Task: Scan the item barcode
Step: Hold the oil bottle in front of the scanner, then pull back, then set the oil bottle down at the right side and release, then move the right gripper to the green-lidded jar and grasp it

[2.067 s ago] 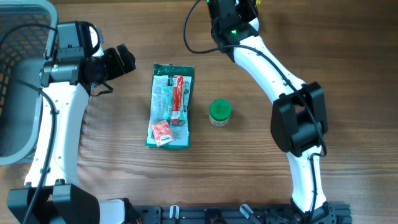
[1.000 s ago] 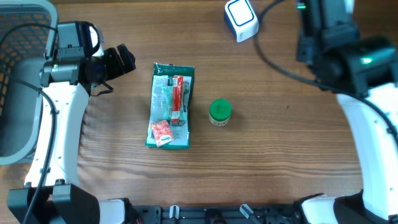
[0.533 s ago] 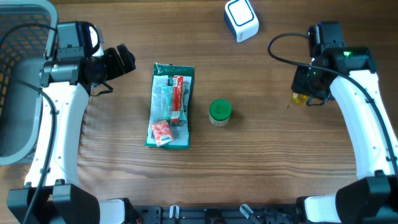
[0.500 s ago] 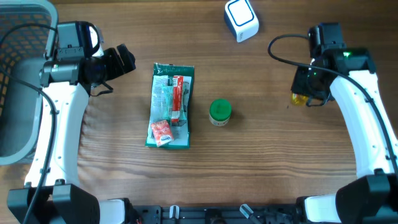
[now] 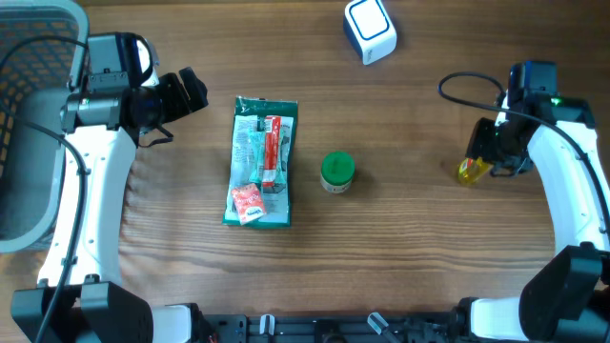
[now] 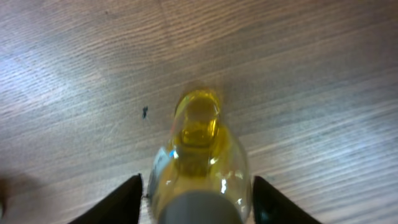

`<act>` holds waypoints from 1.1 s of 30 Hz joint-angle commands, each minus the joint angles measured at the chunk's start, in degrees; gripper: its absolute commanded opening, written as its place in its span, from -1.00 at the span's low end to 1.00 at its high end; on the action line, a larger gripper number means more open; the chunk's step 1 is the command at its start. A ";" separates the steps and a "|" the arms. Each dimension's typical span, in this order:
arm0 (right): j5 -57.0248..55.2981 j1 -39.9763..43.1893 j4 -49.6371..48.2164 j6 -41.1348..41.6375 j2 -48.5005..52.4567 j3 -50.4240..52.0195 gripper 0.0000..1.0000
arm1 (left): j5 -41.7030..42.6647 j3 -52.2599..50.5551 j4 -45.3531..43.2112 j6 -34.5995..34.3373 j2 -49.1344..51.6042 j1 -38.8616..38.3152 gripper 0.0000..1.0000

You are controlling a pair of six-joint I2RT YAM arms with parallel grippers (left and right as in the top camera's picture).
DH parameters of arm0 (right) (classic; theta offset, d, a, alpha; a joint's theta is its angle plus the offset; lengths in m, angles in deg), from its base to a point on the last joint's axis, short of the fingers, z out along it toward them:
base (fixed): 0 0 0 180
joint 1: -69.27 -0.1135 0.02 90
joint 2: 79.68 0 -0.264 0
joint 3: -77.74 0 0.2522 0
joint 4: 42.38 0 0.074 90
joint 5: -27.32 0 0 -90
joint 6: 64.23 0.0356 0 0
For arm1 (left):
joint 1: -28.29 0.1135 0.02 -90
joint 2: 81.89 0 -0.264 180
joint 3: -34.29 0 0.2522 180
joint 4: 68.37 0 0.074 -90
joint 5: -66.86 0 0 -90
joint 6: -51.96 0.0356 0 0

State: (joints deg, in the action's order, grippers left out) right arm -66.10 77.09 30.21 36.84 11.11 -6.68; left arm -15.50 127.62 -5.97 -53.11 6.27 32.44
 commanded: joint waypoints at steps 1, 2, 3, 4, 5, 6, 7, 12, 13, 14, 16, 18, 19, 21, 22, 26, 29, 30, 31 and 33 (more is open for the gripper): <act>0.74 -0.02 -3.06 -2.19 -0.24 3.93 0.39 | 0.66 0.70 -0.13 1.18 -0.17 0.22 1.00; 0.04 -0.02 -3.80 -2.08 -0.24 4.22 0.54 | 0.66 0.70 -0.13 1.18 -0.17 0.22 1.00; -0.68 0.00 -4.35 -2.08 -0.26 4.17 0.78 | 0.66 0.70 -0.13 1.18 -0.17 0.22 1.00; -1.95 -0.02 -4.66 -2.08 -0.28 3.82 0.85 | 0.66 0.70 -0.13 1.18 -0.17 0.22 1.00; -2.93 -0.02 -4.57 -2.08 -0.28 3.17 0.87 | 0.68 0.70 -0.13 1.18 -0.17 0.22 1.00; -3.61 -0.02 -4.13 -2.10 -0.31 1.88 0.89 | 0.66 0.70 -0.13 1.18 -0.17 0.22 1.00; -3.69 -0.02 -3.67 -2.10 -0.39 0.33 0.94 | 0.66 0.70 -0.13 1.18 -0.17 0.22 1.00; -0.17 -1.09 4.52 -2.08 -0.48 -16.96 0.99 | 0.66 0.70 -0.11 1.18 -0.17 0.22 1.00; 2.78 -1.88 6.40 -2.03 -0.48 -20.61 1.00 | 0.68 0.70 -0.13 1.18 -0.17 0.22 1.00; 5.88 -2.86 8.07 -1.73 -0.48 -23.65 0.99 | 0.68 0.70 -0.13 1.18 -0.17 0.22 1.00; 11.76 -5.77 9.07 1.73 -0.72 -26.64 0.99 | 0.66 0.70 -0.13 1.18 -0.17 0.22 1.00; 15.69 -9.49 9.25 6.14 -0.90 -26.60 0.99 | 0.66 0.70 -0.13 1.18 -0.17 0.22 1.00; 16.26 -11.47 9.29 7.80 -0.85 -26.27 0.99 | 0.68 0.70 -0.13 1.18 -0.17 0.22 1.00; 16.15 -17.09 9.31 10.56 -0.55 -25.33 1.00 | 0.68 0.70 -0.13 1.18 -0.17 0.22 1.00; 15.82 -19.96 9.20 11.89 -0.20 -24.90 0.99 | 0.68 0.70 -0.13 1.18 -0.17 0.22 1.00; 8.66 -34.58 0.46 17.55 2.91 -19.04 0.99 | 0.68 0.70 -0.13 1.18 -0.17 0.22 1.00; 3.74 -40.94 -4.09 20.33 7.02 -15.61 0.99 | 0.66 0.70 -0.13 1.18 -0.17 0.22 1.00; 2.54 -42.10 -4.24 21.09 8.48 -15.21 0.99 | 0.66 0.70 -0.13 1.18 -0.17 0.22 1.00; 1.33 -42.95 -4.13 21.66 9.81 -15.08 0.99 | 0.68 0.70 -0.13 1.18 -0.17 0.22 1.00; -0.50 -44.35 -3.91 21.99 13.64 -15.08 0.99 | 0.66 0.70 -0.13 1.18 -0.17 0.22 1.00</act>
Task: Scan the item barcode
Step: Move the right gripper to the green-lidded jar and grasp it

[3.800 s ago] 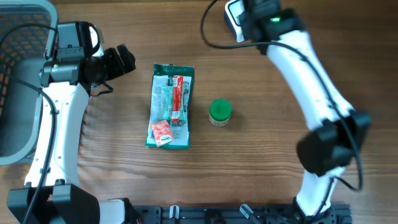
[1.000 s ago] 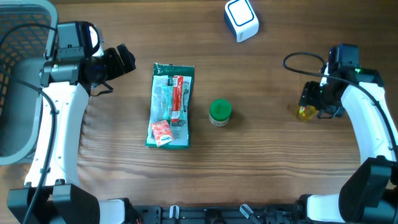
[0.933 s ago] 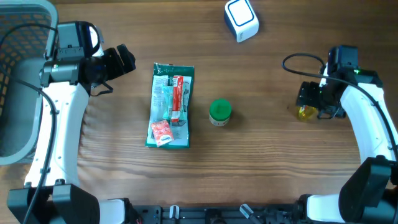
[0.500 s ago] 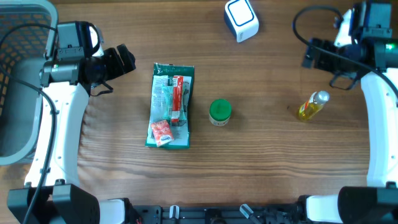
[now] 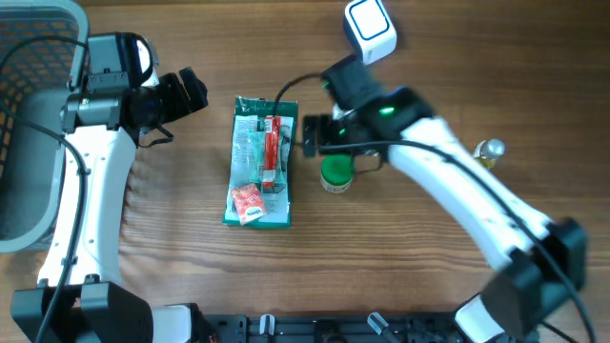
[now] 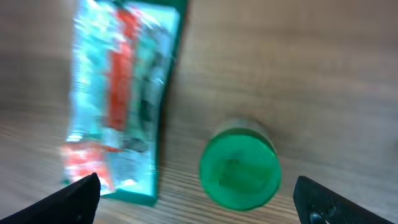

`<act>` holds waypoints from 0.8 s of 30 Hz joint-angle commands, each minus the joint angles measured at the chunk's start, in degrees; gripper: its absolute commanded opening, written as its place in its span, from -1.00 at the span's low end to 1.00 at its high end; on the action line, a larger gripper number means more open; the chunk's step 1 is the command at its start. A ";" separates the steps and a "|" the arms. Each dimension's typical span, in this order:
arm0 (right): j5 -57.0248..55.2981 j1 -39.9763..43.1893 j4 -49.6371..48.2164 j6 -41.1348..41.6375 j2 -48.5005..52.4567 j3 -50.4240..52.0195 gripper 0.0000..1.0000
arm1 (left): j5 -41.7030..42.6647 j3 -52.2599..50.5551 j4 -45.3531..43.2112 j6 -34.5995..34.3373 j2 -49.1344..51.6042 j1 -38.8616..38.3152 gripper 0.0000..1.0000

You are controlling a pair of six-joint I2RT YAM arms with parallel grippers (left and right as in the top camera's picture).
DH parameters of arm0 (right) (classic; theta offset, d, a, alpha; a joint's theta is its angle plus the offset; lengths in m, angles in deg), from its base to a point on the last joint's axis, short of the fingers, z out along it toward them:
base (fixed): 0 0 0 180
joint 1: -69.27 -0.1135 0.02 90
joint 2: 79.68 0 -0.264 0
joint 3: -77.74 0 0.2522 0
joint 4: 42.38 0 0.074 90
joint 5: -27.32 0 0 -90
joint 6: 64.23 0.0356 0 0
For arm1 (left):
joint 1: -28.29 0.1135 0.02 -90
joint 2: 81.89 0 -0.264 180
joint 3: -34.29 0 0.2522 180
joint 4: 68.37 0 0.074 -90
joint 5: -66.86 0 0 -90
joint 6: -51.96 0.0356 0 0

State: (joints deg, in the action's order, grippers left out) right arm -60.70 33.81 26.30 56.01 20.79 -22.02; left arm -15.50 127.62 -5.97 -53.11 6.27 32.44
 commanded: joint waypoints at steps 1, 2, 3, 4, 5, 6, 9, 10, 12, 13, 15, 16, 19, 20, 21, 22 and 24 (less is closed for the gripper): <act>-5.84 -1.36 0.20 2.86 5.68 0.26 0.99 | 0.68 0.70 -0.13 1.18 -0.17 0.22 1.00; -5.84 -1.38 0.52 3.28 7.13 0.26 1.00 | 0.66 0.70 -0.13 1.18 -0.17 0.22 1.00; -5.86 -1.38 0.96 3.78 8.37 0.26 1.00 | 0.66 0.68 -0.13 1.18 -0.17 0.22 1.00; -5.84 -1.38 1.42 4.63 9.53 0.26 0.99 | 0.66 0.70 -0.13 1.18 -0.17 0.22 1.00; -5.77 -1.38 1.62 4.79 10.27 0.26 0.99 | 0.68 0.70 -0.13 1.18 -0.17 0.22 1.00; -5.22 -1.40 1.90 4.85 11.10 0.26 0.99 | 0.66 0.70 -0.13 1.18 -0.17 0.22 1.00; -0.50 -1.38 2.36 4.81 12.68 0.96 0.99 | 0.66 0.70 -0.13 1.18 -0.17 0.22 1.00; 0.74 -1.38 2.29 4.87 12.96 1.44 0.99 | 0.66 0.70 -0.13 1.18 -0.17 0.22 1.00; 2.21 -1.38 2.54 4.61 13.11 2.14 0.99 | 0.68 0.70 -0.13 1.18 -0.17 0.22 1.00; 2.16 -1.38 2.91 4.57 13.11 2.14 0.99 | 0.66 0.70 -0.13 1.18 -0.17 0.22 1.00; 1.84 -1.31 2.89 4.42 13.11 2.14 0.71 | 0.66 0.68 -0.13 1.18 -0.17 0.22 1.00; 0.92 -1.31 2.78 4.42 13.11 2.14 0.59 | 0.68 0.70 -0.11 1.18 -0.17 0.22 1.00; -1.31 -1.31 2.80 4.44 13.11 2.14 0.33 | 0.68 0.70 -0.13 1.18 -0.17 0.22 1.00; -1.36 -1.31 2.80 4.42 13.11 2.12 0.30 | 0.66 0.70 -0.13 1.18 -0.17 0.22 1.00; -2.03 -1.33 2.80 4.39 13.11 2.14 0.28 | 0.66 0.70 -0.13 1.18 -0.17 0.22 1.00; -2.97 -1.33 2.80 4.24 13.11 2.12 0.25 | 0.66 0.70 -0.13 1.18 -0.17 0.22 1.00; -5.25 -1.33 2.49 2.91 13.11 2.14 0.22 | 0.66 0.70 -0.13 1.18 -0.17 0.22 1.00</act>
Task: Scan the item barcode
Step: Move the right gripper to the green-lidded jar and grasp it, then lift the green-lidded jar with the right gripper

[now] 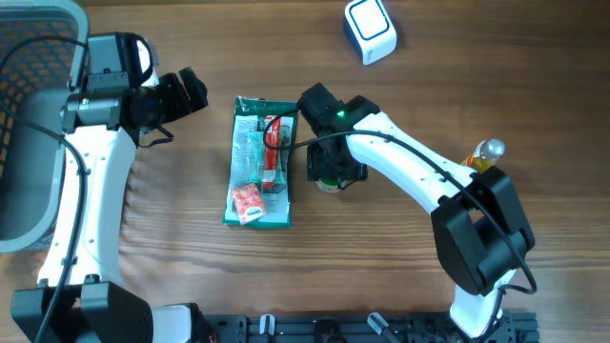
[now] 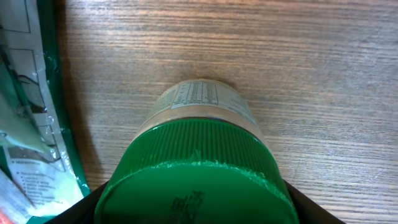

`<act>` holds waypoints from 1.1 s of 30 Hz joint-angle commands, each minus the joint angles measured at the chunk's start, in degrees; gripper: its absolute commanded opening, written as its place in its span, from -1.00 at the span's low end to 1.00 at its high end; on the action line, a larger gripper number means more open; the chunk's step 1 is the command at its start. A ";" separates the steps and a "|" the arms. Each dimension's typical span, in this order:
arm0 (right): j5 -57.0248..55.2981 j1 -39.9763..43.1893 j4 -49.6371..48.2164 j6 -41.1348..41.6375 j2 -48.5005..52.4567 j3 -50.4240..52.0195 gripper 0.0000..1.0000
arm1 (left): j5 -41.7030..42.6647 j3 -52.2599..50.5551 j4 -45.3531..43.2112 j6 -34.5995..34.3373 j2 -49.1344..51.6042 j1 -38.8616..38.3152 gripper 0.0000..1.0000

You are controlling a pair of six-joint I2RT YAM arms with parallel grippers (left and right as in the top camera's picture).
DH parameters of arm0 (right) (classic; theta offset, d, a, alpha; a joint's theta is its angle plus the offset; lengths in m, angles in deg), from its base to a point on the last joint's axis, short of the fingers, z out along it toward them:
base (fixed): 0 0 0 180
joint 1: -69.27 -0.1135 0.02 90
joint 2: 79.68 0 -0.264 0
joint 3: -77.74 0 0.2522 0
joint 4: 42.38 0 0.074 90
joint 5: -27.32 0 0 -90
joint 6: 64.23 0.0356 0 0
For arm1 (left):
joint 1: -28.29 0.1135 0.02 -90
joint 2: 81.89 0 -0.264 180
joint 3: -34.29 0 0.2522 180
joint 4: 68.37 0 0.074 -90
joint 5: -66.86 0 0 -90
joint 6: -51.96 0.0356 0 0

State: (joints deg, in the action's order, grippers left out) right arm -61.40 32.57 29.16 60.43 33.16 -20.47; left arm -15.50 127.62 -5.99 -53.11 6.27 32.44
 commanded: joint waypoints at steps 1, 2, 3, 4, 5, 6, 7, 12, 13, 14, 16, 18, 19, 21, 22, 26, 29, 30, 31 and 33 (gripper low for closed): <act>-4.66 -0.09 -0.87 -4.07 0.74 0.59 0.20 | 0.68 0.70 -0.11 1.18 -0.17 0.22 1.00; -4.66 -0.09 -1.64 -8.15 0.74 0.59 0.19 | 0.66 0.70 -0.11 1.18 -0.17 0.22 1.00; -4.66 -0.09 -2.05 -12.92 0.74 0.59 0.18 | 0.66 0.70 -0.11 1.18 -0.17 0.22 1.00; -4.63 -0.09 -2.08 -15.93 0.74 0.57 0.18 | 0.66 0.70 -0.09 1.18 -0.17 0.22 1.00; -4.66 -0.09 -2.03 -19.10 0.74 0.59 0.18 | 0.66 0.70 -0.11 1.18 -0.17 0.22 1.00; -4.66 -0.09 -1.79 -22.93 0.74 0.59 0.18 | 0.68 0.70 -0.11 1.18 -0.17 0.22 1.00; -4.68 -0.09 -1.51 -25.88 0.74 0.59 0.19 | 0.66 0.70 -0.11 1.18 -0.17 0.22 1.00; -4.63 -0.07 -2.29 -29.33 0.76 0.59 0.99 | 0.68 0.70 -0.11 1.18 -0.17 0.22 1.00; -4.68 -0.07 -2.73 -27.06 0.74 0.59 0.99 | 0.66 0.70 -0.11 1.18 -0.17 0.22 1.00; -4.70 -0.07 -3.04 -23.37 0.74 0.59 0.99 | 0.68 0.70 -0.11 1.18 -0.17 0.22 1.00; -4.68 -0.07 -2.86 -15.47 0.74 0.57 1.00 | 0.68 0.70 -0.09 1.18 -0.17 0.22 1.00; -4.44 -0.07 -0.90 -4.87 0.74 0.57 0.92 | 0.68 0.70 -0.11 1.18 -0.17 0.22 1.00; -4.46 -0.07 0.17 -2.27 0.74 0.57 0.83 | 0.66 0.70 -0.11 1.18 -0.17 0.22 1.00; -4.48 -0.07 -0.09 -2.10 0.74 0.57 0.69 | 0.68 0.70 -0.11 1.18 -0.17 0.22 0.99; -4.48 -0.07 -0.61 -2.10 0.74 0.57 0.43 | 0.66 0.70 -0.11 1.18 -0.17 0.22 1.00; -4.50 -0.07 -3.04 -7.13 0.74 0.57 0.35 | 0.66 0.68 -0.11 1.18 -0.17 0.22 1.00; -4.52 -0.07 -3.96 -13.44 0.74 0.57 0.36 | 0.66 0.70 -0.11 1.18 -0.17 0.22 1.00; -4.79 -0.07 -3.93 -14.38 0.74 0.57 0.46 | 0.66 0.70 -0.11 1.18 -0.17 0.22 1.00; -5.20 -0.07 -3.93 -14.27 0.74 0.57 0.77 | 0.66 0.70 -0.11 1.18 -0.17 0.22 1.00; -5.18 -0.07 -4.66 -13.44 0.76 0.57 1.00 | 0.68 0.70 -0.11 1.18 -0.17 0.22 1.00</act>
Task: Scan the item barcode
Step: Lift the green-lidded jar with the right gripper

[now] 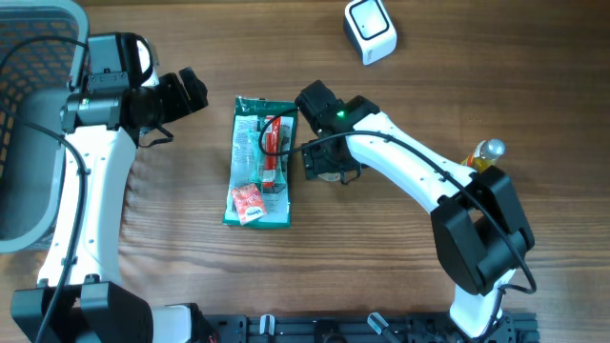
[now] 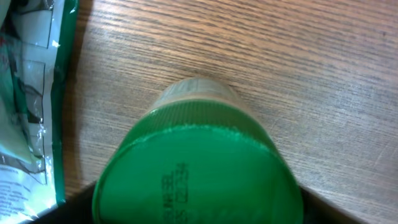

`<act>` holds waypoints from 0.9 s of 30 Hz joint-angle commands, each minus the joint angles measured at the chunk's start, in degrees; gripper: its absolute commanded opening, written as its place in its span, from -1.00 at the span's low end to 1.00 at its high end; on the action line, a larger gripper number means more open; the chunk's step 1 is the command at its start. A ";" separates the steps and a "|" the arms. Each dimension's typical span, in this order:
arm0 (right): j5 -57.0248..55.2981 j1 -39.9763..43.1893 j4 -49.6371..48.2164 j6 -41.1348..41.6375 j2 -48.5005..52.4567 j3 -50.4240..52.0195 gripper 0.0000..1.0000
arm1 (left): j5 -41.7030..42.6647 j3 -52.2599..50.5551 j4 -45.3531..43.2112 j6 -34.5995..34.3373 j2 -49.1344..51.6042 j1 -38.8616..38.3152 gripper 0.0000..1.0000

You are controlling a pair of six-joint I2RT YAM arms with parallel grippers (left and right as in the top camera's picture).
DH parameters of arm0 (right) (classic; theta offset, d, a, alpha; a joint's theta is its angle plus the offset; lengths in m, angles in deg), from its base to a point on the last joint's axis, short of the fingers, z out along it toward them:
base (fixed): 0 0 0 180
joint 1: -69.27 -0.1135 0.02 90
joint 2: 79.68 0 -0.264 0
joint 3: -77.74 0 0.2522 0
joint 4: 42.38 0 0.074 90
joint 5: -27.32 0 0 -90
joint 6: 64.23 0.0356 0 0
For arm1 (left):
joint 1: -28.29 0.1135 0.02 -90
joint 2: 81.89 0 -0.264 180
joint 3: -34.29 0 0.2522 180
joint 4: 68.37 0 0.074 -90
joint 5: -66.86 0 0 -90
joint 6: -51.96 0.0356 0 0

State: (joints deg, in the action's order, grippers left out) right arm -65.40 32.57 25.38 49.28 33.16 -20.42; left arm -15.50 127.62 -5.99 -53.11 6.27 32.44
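Note:
A jar with a green ribbed lid [image 2: 193,162] and a pale label fills the right wrist view. My right gripper [image 2: 196,211] has a dark finger against each side of the lid and is shut on it. From overhead the right gripper [image 1: 329,164] covers the jar, just right of a flat green snack packet [image 1: 261,162]. The white and blue scanner [image 1: 369,29] sits at the far edge. My left gripper [image 1: 191,92] hovers left of the packet; its jaws cannot be made out.
A yellow bottle [image 1: 484,154] stands at the right. A grey mesh basket [image 1: 29,114] occupies the far left. Bare wooden table [image 1: 410,257] lies in front of the arms.
The right gripper has shifted slightly toward the far edge and the lid looms larger and more tilted in the wrist view. Overhead, the jar's green no longer shows under the gripper.
My right gripper stood at the yellow bottle at the right. Then it hung open over the jar, with the bottle left standing. Then its fingers flanked the green lid, and now they are shut on it. The left arm has stayed put.

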 commanded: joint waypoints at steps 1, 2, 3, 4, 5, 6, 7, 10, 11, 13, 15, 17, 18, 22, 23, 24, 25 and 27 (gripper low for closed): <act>-1.18 -0.07 -1.57 -2.29 0.76 0.52 0.99 | 0.66 0.70 -0.11 1.18 -0.17 0.22 1.00; -1.16 -0.07 -2.10 -2.29 0.76 0.55 0.99 | 0.68 0.70 -0.11 1.18 -0.17 0.22 1.00; -1.14 -0.07 -2.84 -1.79 0.76 0.55 0.99 | 0.66 0.70 -0.11 1.18 -0.17 0.22 1.00; -1.14 -0.02 -3.28 -0.59 0.76 0.52 1.00 | 0.68 0.70 -0.11 1.18 -0.17 0.22 1.00; -1.14 0.04 -3.52 -0.07 0.76 0.55 0.99 | 0.66 0.70 -0.11 1.18 -0.17 0.22 1.00; -1.38 0.09 -3.65 0.11 0.92 0.55 0.99 | 0.66 0.70 -0.11 1.18 -0.17 0.22 1.00; -1.64 0.11 -3.74 0.11 1.09 0.55 0.99 | 0.66 0.70 -0.11 1.18 -0.17 0.22 1.00; -1.99 0.61 -3.76 0.11 2.05 0.55 0.89 | 0.68 0.70 -0.11 1.18 -0.17 0.22 1.00; -2.01 0.79 -3.50 0.59 2.32 0.55 0.84 | 0.66 0.70 -0.11 1.18 -0.17 0.22 1.00; -2.01 0.98 -3.23 0.66 2.91 0.55 0.78 | 0.68 0.70 -0.11 1.18 -0.17 0.22 1.00; -2.01 1.01 -3.26 0.68 3.10 0.55 0.75 | 0.66 0.70 -0.11 1.18 -0.17 0.22 1.00; -2.01 1.01 -3.37 0.68 3.10 0.55 0.72 | 0.66 0.70 -0.11 1.18 -0.17 0.22 1.00; -2.01 1.01 -3.26 0.68 3.13 0.55 0.72 | 0.66 0.70 -0.11 1.18 -0.17 0.22 1.00; -2.01 1.01 -3.30 0.66 3.98 0.55 0.72 | 0.66 0.70 -0.11 1.18 -0.17 0.22 1.00; -2.01 1.01 -3.41 0.68 4.39 0.55 0.72 | 0.66 0.70 -0.11 1.18 -0.17 0.22 1.00; -2.03 1.01 -3.41 0.68 4.76 0.55 0.72 | 0.66 0.70 -0.11 1.18 -0.17 0.22 1.00; -2.05 1.01 -3.39 0.68 5.27 0.55 0.71 | 0.66 0.70 -0.11 1.18 -0.17 0.22 1.00; -2.47 1.01 -3.41 0.72 5.88 0.55 0.68 | 0.66 0.70 -0.11 1.18 -0.17 0.22 1.00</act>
State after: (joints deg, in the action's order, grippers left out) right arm -66.23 33.44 22.05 49.13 36.88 -20.42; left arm -15.50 127.62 -5.99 -53.11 6.27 32.44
